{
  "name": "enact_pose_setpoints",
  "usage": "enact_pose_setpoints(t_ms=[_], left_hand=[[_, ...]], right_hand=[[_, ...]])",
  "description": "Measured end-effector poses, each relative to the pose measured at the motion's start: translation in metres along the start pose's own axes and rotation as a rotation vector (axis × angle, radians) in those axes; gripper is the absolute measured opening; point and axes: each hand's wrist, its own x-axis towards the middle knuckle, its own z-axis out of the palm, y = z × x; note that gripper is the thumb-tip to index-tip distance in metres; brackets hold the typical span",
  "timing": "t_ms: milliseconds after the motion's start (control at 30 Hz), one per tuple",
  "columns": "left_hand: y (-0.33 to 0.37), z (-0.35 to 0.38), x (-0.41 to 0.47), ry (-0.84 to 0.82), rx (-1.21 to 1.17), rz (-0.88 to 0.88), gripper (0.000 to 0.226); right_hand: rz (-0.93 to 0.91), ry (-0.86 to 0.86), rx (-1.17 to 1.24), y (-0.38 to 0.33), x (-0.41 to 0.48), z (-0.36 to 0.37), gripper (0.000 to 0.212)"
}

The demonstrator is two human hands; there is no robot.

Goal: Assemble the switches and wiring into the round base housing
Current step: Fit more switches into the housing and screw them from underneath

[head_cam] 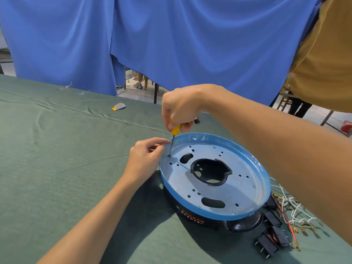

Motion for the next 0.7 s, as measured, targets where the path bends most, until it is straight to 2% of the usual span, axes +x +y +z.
enact_pose_setpoints(t_ms=[133, 200, 300, 367, 433, 567, 700], left_hand=[[0.004, -0.003, 0.000, -0.050, 0.013, -0.015, 0.031], [0.007, -0.007, 0.001, -0.088, 0.026, -0.033, 0.024], [0.012, -0.007, 0.000, -0.134, 0.043, -0.071, 0.009], [0.018, -0.005, 0.003, -0.097, 0.077, -0.071, 0.013], [0.027, -0.003, 0.011, -0.060, 0.110, -0.034, 0.018], [0.035, 0.002, 0.022, -0.004, 0.175, 0.011, 0.011], [0.028, 0.001, 0.022, 0.020, 0.128, 0.004, 0.012]], right_hand=[[0.141, -0.017, 0.024, -0.001, 0.007, 0.004, 0.031], [0.200, -0.034, 0.051, -0.002, 0.007, 0.004, 0.031], [0.223, -0.008, 0.038, -0.002, 0.007, 0.006, 0.030], [0.226, 0.052, 0.020, -0.004, 0.008, 0.010, 0.031], [0.215, 0.127, 0.041, -0.004, 0.011, 0.014, 0.028], [0.135, 0.192, 0.116, 0.000, 0.012, 0.012, 0.029], [0.011, 0.246, 0.171, 0.005, 0.000, 0.006, 0.013]])
